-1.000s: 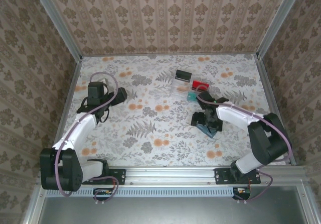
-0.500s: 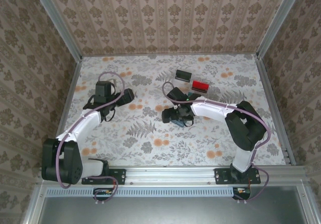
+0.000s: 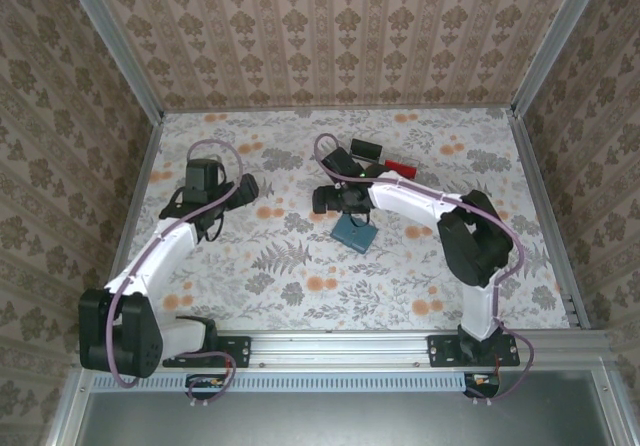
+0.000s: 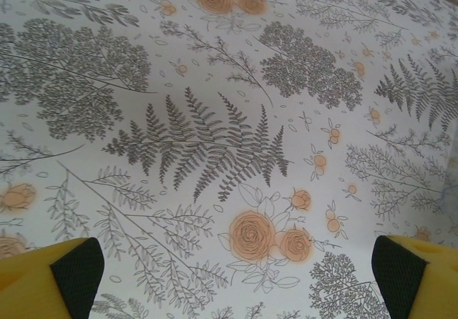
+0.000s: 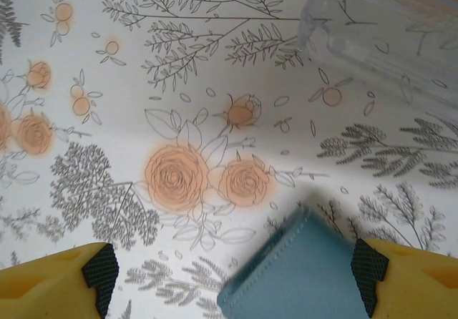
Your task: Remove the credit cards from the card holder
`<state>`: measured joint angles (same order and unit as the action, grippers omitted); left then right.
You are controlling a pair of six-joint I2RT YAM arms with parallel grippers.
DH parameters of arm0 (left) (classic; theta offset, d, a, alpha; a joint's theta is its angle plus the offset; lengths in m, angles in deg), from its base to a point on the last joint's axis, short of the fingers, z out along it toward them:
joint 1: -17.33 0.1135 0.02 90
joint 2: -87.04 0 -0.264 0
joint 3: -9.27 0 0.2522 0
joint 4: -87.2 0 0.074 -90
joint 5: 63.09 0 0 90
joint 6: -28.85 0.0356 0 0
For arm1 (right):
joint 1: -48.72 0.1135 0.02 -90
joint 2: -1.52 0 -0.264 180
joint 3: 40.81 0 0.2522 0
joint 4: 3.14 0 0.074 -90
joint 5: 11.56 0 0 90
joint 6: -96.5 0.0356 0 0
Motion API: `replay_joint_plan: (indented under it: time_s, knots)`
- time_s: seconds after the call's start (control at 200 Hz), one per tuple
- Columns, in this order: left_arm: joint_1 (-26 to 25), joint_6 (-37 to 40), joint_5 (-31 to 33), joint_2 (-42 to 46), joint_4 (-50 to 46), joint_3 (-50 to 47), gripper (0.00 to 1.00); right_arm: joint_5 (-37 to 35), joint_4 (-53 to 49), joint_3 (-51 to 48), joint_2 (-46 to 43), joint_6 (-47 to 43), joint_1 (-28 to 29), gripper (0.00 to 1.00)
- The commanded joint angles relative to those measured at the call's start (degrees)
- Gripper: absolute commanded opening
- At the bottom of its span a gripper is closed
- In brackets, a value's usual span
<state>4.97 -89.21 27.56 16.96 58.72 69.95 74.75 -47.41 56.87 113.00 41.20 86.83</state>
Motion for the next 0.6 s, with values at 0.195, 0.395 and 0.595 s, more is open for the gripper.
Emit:
replay_joint_plan:
  time_s: [0.195, 0.395, 0.595]
  knots:
    - [-0.21, 0.98, 1.50, 0.30, -3.92, 1.72, 1.00, -1.16, -8.02, 4.17, 5.22, -0.28, 0.69, 0.87]
    - [-0.21, 0.59, 0.80, -0.53, -4.08, 2.39, 1.00, -0.24, -10.18, 4.03, 6.05, -2.05, 1.74, 0.87]
    - [-0.21, 0.19, -1.66, -2.39, -5.27, 4.08, 1.00, 5.49, -10.06, 3.75, 6.62, -4.30, 3.45, 0.88]
